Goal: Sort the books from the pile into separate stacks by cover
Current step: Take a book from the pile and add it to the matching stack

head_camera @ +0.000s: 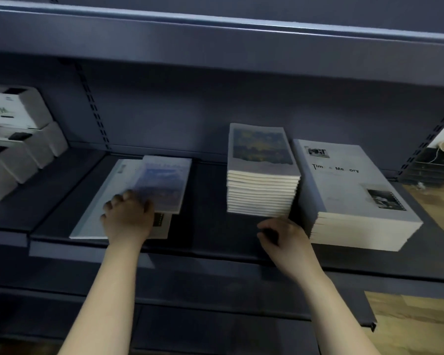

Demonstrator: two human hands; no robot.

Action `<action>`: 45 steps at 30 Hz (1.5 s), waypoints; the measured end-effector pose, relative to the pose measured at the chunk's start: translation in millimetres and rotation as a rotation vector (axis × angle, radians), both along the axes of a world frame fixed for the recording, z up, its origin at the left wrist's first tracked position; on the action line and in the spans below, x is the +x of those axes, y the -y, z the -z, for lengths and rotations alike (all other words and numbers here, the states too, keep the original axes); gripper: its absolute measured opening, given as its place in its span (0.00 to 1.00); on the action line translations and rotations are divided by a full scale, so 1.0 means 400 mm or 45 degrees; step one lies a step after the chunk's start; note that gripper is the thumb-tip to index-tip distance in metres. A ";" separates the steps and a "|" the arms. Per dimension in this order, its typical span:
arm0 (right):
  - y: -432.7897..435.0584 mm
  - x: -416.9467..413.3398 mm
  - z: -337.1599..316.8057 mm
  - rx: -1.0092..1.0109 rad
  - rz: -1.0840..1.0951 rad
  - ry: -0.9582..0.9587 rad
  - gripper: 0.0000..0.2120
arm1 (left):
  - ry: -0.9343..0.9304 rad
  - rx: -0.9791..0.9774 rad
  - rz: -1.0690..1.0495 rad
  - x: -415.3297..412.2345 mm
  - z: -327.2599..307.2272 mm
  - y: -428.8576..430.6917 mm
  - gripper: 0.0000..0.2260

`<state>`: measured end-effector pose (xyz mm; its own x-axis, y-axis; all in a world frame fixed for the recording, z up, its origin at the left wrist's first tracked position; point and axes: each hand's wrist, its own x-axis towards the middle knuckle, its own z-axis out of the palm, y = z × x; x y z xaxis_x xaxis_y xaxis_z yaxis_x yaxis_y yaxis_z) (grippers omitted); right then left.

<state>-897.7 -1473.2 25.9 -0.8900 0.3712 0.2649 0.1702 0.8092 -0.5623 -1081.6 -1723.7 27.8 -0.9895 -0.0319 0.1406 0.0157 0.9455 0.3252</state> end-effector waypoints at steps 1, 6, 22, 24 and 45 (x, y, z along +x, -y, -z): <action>0.001 -0.005 0.006 0.017 0.014 0.000 0.08 | 0.025 -0.045 -0.017 -0.011 0.000 0.002 0.25; 0.001 -0.018 0.019 0.051 0.048 0.005 0.07 | 0.031 -0.164 -0.072 -0.042 -0.011 -0.006 0.30; 0.015 -0.018 0.023 0.097 0.056 -0.033 0.07 | -0.287 1.402 0.320 0.029 -0.086 -0.020 0.05; 0.019 -0.011 0.002 0.010 0.026 -0.054 0.07 | -0.330 1.539 0.339 0.055 -0.119 -0.029 0.06; -0.024 -0.014 -0.203 -1.329 0.162 -0.640 0.03 | 0.145 1.542 0.753 0.196 -0.126 -0.245 0.10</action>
<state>-903.2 -1463.4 107.2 -0.7123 0.6960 0.0904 -0.2149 -0.0937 -0.9721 -1003.1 -1625.7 78.3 -0.9024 0.3547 0.2447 0.2343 -0.0727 0.9694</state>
